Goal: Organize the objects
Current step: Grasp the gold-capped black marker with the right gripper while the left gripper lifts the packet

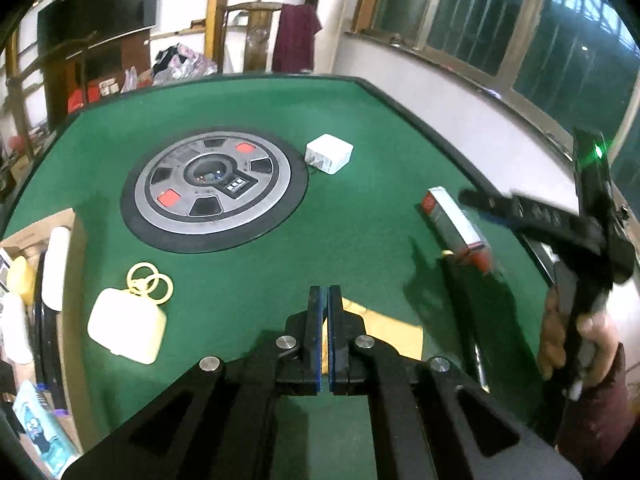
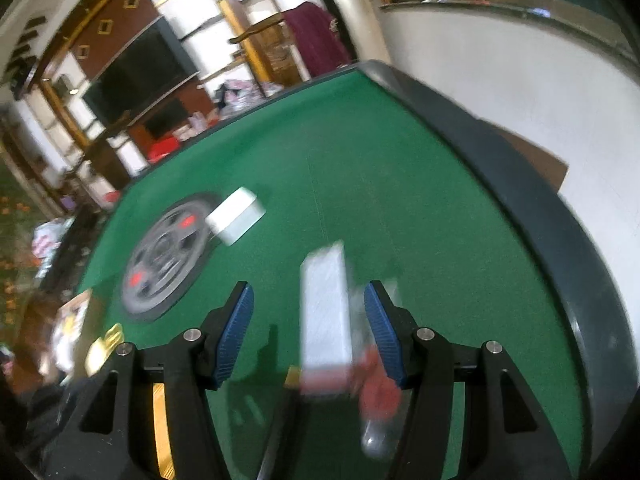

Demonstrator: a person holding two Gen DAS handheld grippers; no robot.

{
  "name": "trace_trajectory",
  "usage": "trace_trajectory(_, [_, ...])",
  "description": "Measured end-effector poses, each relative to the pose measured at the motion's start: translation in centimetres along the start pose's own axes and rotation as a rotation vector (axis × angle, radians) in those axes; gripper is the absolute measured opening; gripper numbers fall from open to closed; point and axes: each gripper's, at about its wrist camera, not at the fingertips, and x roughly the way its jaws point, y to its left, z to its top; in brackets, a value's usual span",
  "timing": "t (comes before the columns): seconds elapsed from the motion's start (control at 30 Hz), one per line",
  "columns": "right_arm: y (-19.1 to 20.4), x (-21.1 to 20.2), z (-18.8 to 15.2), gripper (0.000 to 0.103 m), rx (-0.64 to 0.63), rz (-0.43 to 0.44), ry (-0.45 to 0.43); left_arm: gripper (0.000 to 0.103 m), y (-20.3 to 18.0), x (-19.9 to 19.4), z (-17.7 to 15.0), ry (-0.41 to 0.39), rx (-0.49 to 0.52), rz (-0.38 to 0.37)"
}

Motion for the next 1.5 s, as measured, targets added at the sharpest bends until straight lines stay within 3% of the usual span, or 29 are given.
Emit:
trace_trajectory(0.07, [0.7, -0.9, -2.1, 0.057, -0.027, -0.009, 0.046, 0.008, -0.6, -0.8, -0.5, -0.014, 0.079, -0.019])
trace_trajectory(0.13, [0.9, -1.3, -3.4, 0.057, -0.028, -0.013, 0.075, 0.043, -1.8, -0.8, -1.3, -0.001, 0.190, -0.018])
trace_trajectory(0.17, [0.9, -1.3, -4.1, 0.057, -0.025, -0.016, 0.100, 0.068, -2.5, -0.6, -1.6, -0.002, 0.251, -0.022])
trace_trajectory(0.3, [0.8, 0.0, -5.3, 0.057, 0.001, -0.023, 0.172, 0.071, -5.4, -0.1, -3.2, -0.013, 0.545, 0.036])
trace_trajectory(0.4, [1.6, 0.5, -5.1, 0.057, -0.015, -0.038, 0.175, 0.073, -5.9, 1.4, -3.0, 0.020, 0.627, 0.028])
trace_trajectory(0.47, [2.5, 1.2, -5.1, 0.058, -0.030, -0.044, 0.189, 0.077, -5.9, 2.3, -2.4, 0.023, 0.619, 0.012])
trace_trajectory(0.6, [4.4, 2.2, -5.3, 0.057, -0.115, -0.149, 0.172, 0.077, -6.4, 4.2, -1.7, 0.052, 0.557, -0.025])
trace_trajectory(0.67, [5.0, 2.5, -5.5, 0.057, -0.153, -0.185, 0.167, 0.079, -7.2, 5.6, -2.6, 0.096, 0.578, -0.023])
trace_trajectory(0.7, [5.3, 2.7, -5.5, 0.057, -0.180, -0.204, 0.166, 0.077, -7.4, 5.4, -3.0, 0.041, 0.579, -0.020])
trace_trajectory(0.73, [5.6, 2.9, -5.7, 0.057, -0.207, -0.223, 0.163, 0.077, -7.5, 5.5, -3.1, 0.056, 0.584, -0.027])
trace_trajectory(0.77, [5.8, 2.9, -5.9, 0.057, -0.228, -0.237, 0.160, 0.065, -7.2, 5.4, -2.8, 0.067, 0.549, -0.047])
trace_trajectory(0.8, [6.1, 2.9, -6.2, 0.056, -0.254, -0.259, 0.156, 0.045, -6.9, 5.4, -2.5, 0.090, 0.515, -0.071])
trace_trajectory(0.83, [6.3, 2.9, -6.4, 0.054, -0.272, -0.276, 0.151, 0.045, -6.5, 5.3, -2.3, 0.096, 0.492, -0.074])
trace_trajectory(0.87, [6.5, 2.8, -6.7, 0.046, -0.288, -0.275, 0.145, 0.043, -6.2, 5.0, -2.1, 0.094, 0.470, -0.071])
trace_trajectory(0.9, [6.6, 2.6, -6.8, 0.032, -0.288, -0.262, 0.146, 0.040, -5.7, 4.6, -1.9, 0.090, 0.443, -0.066])
trace_trajectory(0.97, [6.6, 2.4, -6.9, 0.016, -0.286, -0.249, 0.152, 0.038, -4.9, 3.8, -1.9, 0.081, 0.401, -0.055])
trace_trajectory(1.0, [6.5, 2.2, -6.9, 0.013, -0.280, -0.241, 0.155, 0.036, -4.5, 3.3, -1.8, 0.079, 0.380, -0.054])
trace_trajectory(1.27, [5.7, 0.4, -7.3, 0.012, -0.180, -0.069, 0.163, 0.021, -1.2, -2.4, -3.1, -0.010, 0.232, -0.044])
trace_trajectory(1.5, [8.6, -2.6, -7.2, 0.012, -0.194, 0.067, 0.116, 0.018, 2.4, -8.3, -4.5, -0.117, 0.117, -0.015])
